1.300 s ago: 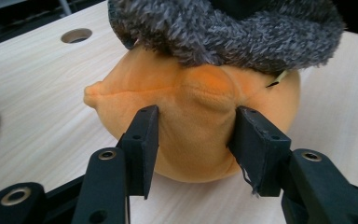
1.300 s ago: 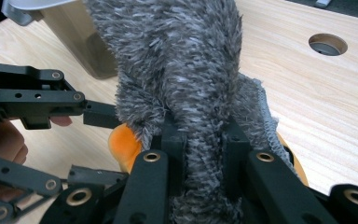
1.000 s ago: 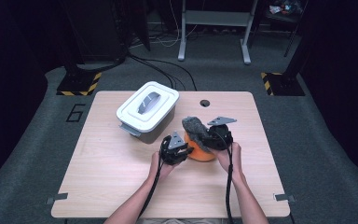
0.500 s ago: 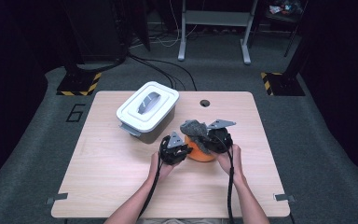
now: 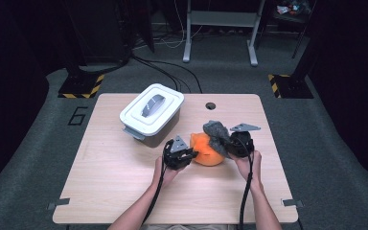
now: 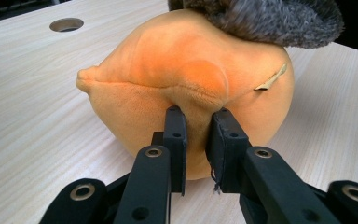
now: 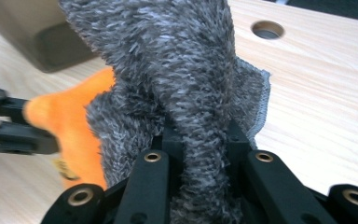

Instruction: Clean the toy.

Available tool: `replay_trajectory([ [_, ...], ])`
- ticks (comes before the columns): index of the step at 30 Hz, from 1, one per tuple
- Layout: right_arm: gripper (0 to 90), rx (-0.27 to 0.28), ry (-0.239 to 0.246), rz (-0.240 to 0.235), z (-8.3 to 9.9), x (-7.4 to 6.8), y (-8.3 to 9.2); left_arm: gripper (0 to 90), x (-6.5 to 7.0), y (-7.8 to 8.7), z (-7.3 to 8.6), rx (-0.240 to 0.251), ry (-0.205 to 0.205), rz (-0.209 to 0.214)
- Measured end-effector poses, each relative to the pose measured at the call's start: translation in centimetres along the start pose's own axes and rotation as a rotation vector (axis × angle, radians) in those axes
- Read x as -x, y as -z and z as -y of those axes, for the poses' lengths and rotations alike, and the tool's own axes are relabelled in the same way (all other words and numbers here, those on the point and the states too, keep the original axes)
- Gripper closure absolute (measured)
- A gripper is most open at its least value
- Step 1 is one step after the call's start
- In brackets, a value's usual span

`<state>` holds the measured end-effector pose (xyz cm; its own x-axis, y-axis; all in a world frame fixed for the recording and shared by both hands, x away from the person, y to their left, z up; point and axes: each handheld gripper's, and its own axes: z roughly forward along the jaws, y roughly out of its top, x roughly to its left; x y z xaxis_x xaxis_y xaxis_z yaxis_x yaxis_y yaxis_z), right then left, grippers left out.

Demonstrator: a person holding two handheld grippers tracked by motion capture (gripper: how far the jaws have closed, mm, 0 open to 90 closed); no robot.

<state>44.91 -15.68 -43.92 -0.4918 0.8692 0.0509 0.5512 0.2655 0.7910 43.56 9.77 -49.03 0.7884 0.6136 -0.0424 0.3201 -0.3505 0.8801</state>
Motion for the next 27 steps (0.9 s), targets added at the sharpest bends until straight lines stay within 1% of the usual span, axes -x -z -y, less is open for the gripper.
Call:
replay_trajectory([
  [1, 76.5, 0.000, -0.005, 0.000, 0.1, 0.2, -0.1, 77.6, 0.0, 0.0, 0.0, -0.004, -0.001, 0.005],
  [4, 76.5, -0.007, -0.032, 0.000, 0.7, 1.0, -0.2, 77.6, 0.1, 0.0, 0.0, 0.000, -0.003, -0.002],
  [7, 76.5, -0.013, -0.061, 0.004, 1.1, 1.6, -0.3, 77.7, 0.1, 0.0, 0.0, -0.001, -0.001, -0.001],
  [8, 76.5, -0.013, -0.060, 0.003, 1.3, 1.8, -0.3, 77.7, 0.1, 0.0, 0.0, -0.001, 0.001, -0.001],
  [11, 76.5, -0.025, -0.087, 0.020, 1.7, 2.3, -0.4, 77.7, 0.0, 0.0, 0.0, -0.002, 0.003, 0.004],
  [13, 76.5, -0.035, -0.095, 0.022, 2.0, 2.8, -0.6, 77.7, 0.0, 0.1, 0.0, -0.007, 0.001, 0.006],
  [14, 76.5, -0.044, -0.101, 0.033, 2.2, 3.0, -0.7, 77.7, 0.0, 0.1, 0.0, -0.007, 0.003, 0.007],
  [16, 76.5, -0.060, -0.108, 0.041, 2.6, 3.3, -1.0, 77.7, 0.0, 0.0, 0.0, -0.005, 0.003, 0.006],
  [18, 76.5, -0.074, -0.113, 0.041, 3.1, 3.7, -1.3, 77.7, 0.0, 0.0, 0.0, -0.004, 0.000, 0.005],
  [20, 76.5, -0.097, -0.129, 0.046, 3.4, 3.8, -1.7, 77.7, 0.0, 0.0, 0.0, -0.003, 0.001, 0.004],
  [22, 76.5, -0.122, -0.125, 0.053, 3.8, 4.1, -2.1, 77.7, 0.0, 0.0, 0.0, -0.002, 0.000, 0.001],
  [23, 76.5, -0.138, -0.137, 0.052, 4.0, 4.2, -2.3, 77.8, 0.0, 0.1, -0.1, -0.006, -0.002, 0.003],
  [24, 76.5, -0.140, -0.135, 0.050, 4.2, 4.4, -2.6, 77.8, 0.1, 0.0, -0.1, 0.000, -0.006, -0.007],
  [25, 76.6, -0.153, -0.144, 0.058, 4.4, 4.4, -2.8, 77.9, 0.1, 0.0, -0.1, 0.001, -0.009, -0.006],
  [27, 76.7, -0.164, -0.142, 0.058, 4.8, 4.5, -3.0, 77.9, 0.0, 0.1, -0.2, -0.006, -0.011, 0.000],
])
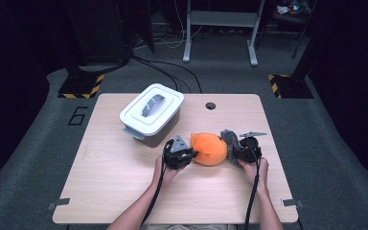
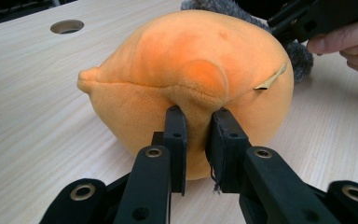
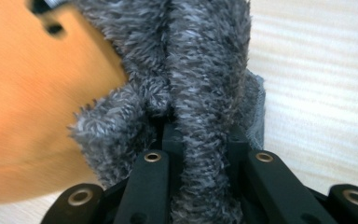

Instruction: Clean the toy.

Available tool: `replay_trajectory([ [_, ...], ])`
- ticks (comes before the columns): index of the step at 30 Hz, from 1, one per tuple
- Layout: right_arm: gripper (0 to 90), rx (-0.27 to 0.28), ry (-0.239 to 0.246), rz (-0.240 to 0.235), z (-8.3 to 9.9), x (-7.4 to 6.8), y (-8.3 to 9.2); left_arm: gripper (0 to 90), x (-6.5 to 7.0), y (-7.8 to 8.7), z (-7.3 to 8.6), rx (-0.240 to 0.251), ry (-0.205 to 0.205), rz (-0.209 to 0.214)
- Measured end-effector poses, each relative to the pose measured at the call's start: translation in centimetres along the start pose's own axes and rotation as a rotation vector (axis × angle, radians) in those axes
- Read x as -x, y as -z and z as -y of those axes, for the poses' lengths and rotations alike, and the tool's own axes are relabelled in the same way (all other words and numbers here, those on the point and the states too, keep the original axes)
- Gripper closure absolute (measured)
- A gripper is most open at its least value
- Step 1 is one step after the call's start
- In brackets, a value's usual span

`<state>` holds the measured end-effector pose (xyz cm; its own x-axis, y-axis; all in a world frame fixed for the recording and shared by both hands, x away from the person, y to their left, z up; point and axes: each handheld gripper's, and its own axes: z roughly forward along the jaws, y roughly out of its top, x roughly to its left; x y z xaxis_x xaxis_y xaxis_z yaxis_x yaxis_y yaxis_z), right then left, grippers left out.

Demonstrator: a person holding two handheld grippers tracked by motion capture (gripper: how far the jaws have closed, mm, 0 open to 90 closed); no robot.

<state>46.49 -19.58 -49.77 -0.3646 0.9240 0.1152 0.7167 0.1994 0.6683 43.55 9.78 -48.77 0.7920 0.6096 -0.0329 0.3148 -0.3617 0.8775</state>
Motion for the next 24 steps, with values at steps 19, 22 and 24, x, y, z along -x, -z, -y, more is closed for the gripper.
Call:
replay_trajectory([
  [19, 77.1, 0.197, 0.090, -0.090, -4.3, -2.8, 7.9, 77.8, 0.2, -0.1, -0.8, 0.005, -0.021, 0.007],
  [22, 77.0, 0.202, 0.121, -0.119, -5.3, -4.5, 7.8, 77.8, 0.3, -0.1, -1.0, 0.002, -0.031, 0.008],
  [24, 77.0, 0.199, 0.135, -0.148, -5.9, -5.6, 7.5, 77.8, 0.4, -0.2, -1.0, 0.004, -0.035, 0.007],
])
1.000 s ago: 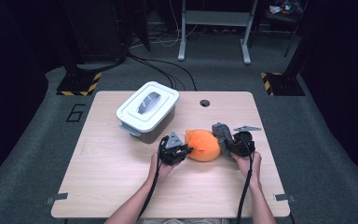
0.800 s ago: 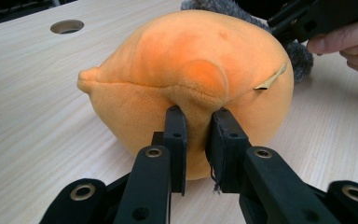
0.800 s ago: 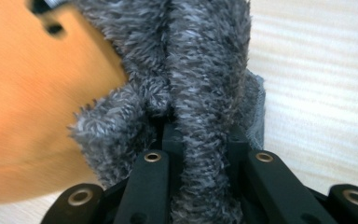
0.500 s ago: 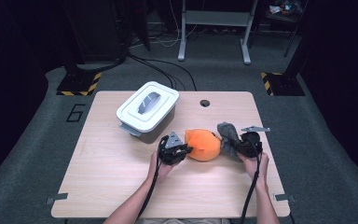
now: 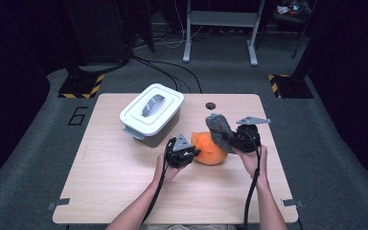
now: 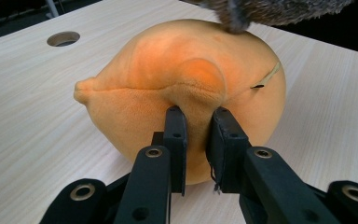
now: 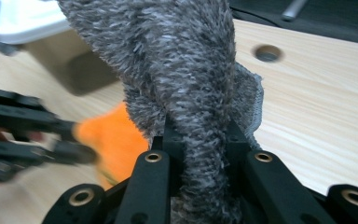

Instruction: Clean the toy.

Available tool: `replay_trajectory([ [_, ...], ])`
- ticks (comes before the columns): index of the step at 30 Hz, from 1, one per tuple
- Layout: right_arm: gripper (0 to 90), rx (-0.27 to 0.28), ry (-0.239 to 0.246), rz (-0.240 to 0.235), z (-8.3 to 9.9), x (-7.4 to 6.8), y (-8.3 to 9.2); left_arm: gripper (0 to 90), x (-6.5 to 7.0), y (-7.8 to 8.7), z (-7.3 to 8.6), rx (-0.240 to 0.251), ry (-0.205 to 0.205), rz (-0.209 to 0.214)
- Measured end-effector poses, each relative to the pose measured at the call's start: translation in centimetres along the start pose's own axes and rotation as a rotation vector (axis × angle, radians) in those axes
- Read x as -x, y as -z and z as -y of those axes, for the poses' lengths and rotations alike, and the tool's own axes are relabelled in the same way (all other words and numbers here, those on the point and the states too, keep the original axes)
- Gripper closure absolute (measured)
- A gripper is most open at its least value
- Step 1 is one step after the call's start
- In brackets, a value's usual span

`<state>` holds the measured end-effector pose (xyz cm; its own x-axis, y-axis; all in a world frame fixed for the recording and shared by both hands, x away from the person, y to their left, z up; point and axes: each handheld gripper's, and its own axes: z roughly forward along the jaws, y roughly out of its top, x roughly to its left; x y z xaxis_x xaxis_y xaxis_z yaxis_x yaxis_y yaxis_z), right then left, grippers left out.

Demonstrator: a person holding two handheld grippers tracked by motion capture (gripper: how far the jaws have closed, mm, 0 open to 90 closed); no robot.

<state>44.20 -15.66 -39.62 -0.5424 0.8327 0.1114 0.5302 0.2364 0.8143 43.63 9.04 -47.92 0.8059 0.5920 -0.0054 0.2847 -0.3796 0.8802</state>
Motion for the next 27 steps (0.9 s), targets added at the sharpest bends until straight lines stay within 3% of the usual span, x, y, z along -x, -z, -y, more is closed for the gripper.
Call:
replay_trajectory([
  [7, 76.9, -0.032, 0.048, -0.061, -1.1, -2.6, -2.7, 77.8, 0.0, 0.0, 0.0, -0.003, -0.004, 0.009],
  [10, 76.9, -0.055, 0.065, -0.055, -0.8, -3.1, -3.9, 77.9, 0.1, 0.1, 0.0, -0.017, -0.016, 0.009],
  [21, 76.9, -0.068, 0.092, 0.028, -0.1, -2.4, -3.8, 78.2, 0.0, -0.1, 0.2, 0.000, 0.022, 0.002],
  [27, 76.9, -0.069, 0.062, 0.065, 0.9, -1.3, -3.5, 78.2, -0.2, -0.1, 0.5, 0.003, 0.035, 0.004],
])
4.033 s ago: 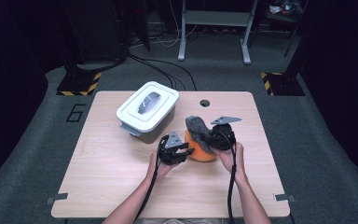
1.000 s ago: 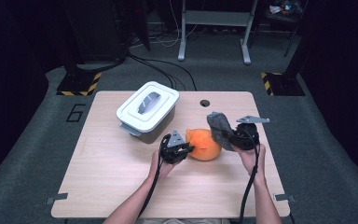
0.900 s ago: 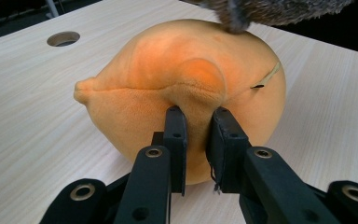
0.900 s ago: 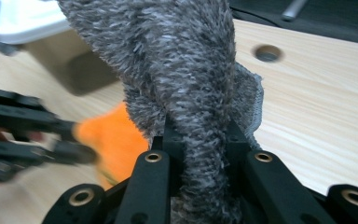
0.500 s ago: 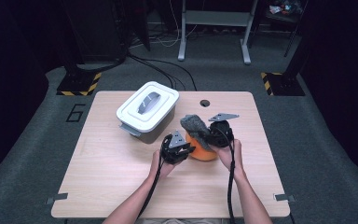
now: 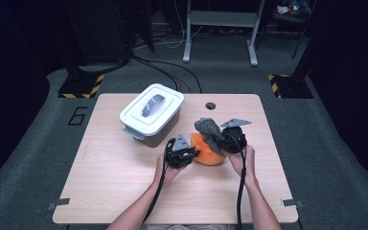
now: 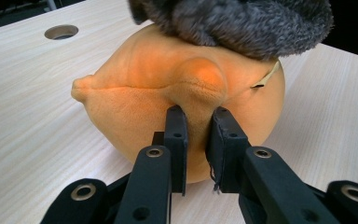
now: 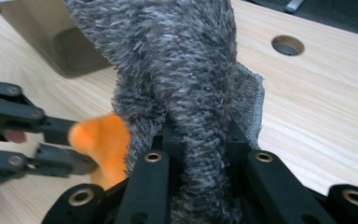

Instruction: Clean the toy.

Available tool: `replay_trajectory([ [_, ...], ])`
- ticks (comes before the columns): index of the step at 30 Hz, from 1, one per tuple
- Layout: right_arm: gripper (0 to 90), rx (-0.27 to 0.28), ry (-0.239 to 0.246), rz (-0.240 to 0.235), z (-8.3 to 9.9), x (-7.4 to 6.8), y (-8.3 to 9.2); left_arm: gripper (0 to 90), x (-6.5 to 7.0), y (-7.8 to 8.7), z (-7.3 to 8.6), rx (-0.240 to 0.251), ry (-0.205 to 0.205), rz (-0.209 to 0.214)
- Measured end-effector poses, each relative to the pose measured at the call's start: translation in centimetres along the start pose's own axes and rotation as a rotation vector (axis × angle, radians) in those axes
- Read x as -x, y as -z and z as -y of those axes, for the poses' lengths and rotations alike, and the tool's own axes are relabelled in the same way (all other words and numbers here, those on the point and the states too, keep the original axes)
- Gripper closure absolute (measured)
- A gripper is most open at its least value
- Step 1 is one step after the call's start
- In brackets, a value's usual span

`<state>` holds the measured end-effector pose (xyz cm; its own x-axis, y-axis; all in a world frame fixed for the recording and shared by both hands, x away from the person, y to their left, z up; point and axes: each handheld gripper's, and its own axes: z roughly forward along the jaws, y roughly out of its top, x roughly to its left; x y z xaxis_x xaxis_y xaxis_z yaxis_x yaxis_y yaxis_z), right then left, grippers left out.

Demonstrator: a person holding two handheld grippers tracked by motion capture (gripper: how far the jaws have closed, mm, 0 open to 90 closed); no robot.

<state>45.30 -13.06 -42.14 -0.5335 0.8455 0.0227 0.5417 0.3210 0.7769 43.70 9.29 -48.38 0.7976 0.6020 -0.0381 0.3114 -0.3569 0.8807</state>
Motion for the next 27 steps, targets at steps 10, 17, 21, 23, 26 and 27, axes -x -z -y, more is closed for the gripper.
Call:
replay_trajectory([
  [10, 76.8, -0.012, -0.061, 0.024, 1.9, 2.3, 0.2, 78.0, 0.0, 0.0, 0.2, 0.004, 0.008, 0.003],
  [17, 76.6, -0.036, -0.118, 0.039, 3.3, 3.9, 0.1, 77.9, 0.0, 0.0, 0.2, 0.004, 0.010, 0.004],
  [21, 76.6, -0.056, -0.136, 0.044, 4.1, 4.7, -0.3, 77.9, 0.0, 0.0, 0.2, 0.002, 0.006, 0.007],
  [23, 76.6, -0.071, -0.152, 0.052, 4.4, 5.1, -0.6, 77.9, 0.0, 0.0, 0.2, 0.005, 0.011, 0.003],
  [26, 76.6, -0.089, -0.166, 0.056, 5.0, 5.6, -1.1, 77.9, 0.0, -0.1, 0.2, 0.008, 0.012, 0.003],
  [27, 76.6, -0.098, -0.181, 0.054, 5.1, 5.7, -1.2, 77.9, -0.1, -0.1, 0.3, 0.008, 0.012, 0.003],
])
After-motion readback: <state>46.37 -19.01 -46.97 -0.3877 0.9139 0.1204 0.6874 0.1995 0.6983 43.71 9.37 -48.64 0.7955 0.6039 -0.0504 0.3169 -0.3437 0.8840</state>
